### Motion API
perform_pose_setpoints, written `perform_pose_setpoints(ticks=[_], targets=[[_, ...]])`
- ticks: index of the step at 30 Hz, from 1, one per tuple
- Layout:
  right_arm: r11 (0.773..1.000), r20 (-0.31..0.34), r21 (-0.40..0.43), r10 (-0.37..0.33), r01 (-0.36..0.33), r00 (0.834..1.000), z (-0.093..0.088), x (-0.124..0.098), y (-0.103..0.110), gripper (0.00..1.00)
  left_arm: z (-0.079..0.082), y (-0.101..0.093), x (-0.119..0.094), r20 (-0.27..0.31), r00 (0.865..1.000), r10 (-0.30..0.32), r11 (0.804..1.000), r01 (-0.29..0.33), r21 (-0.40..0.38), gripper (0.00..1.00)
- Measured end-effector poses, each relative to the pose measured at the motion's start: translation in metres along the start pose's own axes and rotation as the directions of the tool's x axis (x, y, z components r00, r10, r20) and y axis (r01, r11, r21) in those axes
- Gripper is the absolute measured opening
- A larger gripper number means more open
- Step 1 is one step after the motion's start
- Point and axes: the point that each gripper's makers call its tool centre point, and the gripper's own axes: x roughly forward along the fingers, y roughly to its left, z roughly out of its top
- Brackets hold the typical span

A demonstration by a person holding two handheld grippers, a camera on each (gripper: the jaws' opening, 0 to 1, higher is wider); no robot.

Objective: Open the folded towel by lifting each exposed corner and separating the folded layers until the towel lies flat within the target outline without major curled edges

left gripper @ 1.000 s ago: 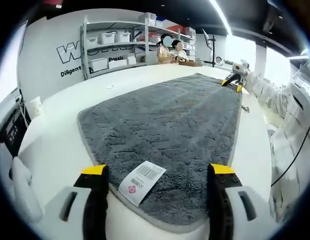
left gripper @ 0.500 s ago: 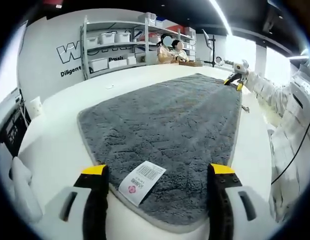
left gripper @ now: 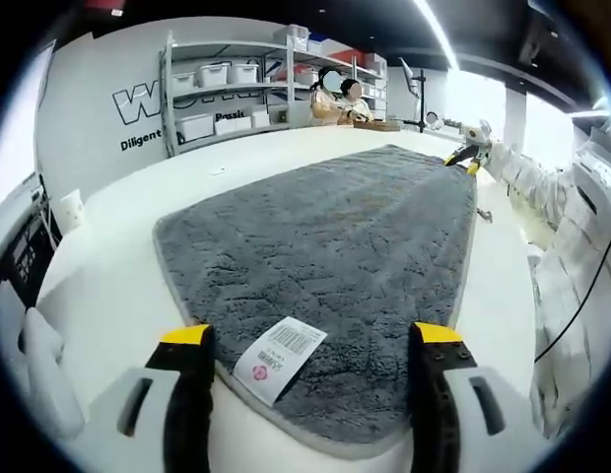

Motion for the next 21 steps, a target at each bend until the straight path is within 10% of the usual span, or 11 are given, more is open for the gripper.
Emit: perform_pose_setpoints(ticks=[21], targets=[[0.991,-0.054,0.020,-0.132,0.133,0.990,-0.017,-0.025,-0.014,0.42,0.001,-0.001,0.000,-0.002,1.000,0.013,1.000,-0.013,-0.010,0.80]])
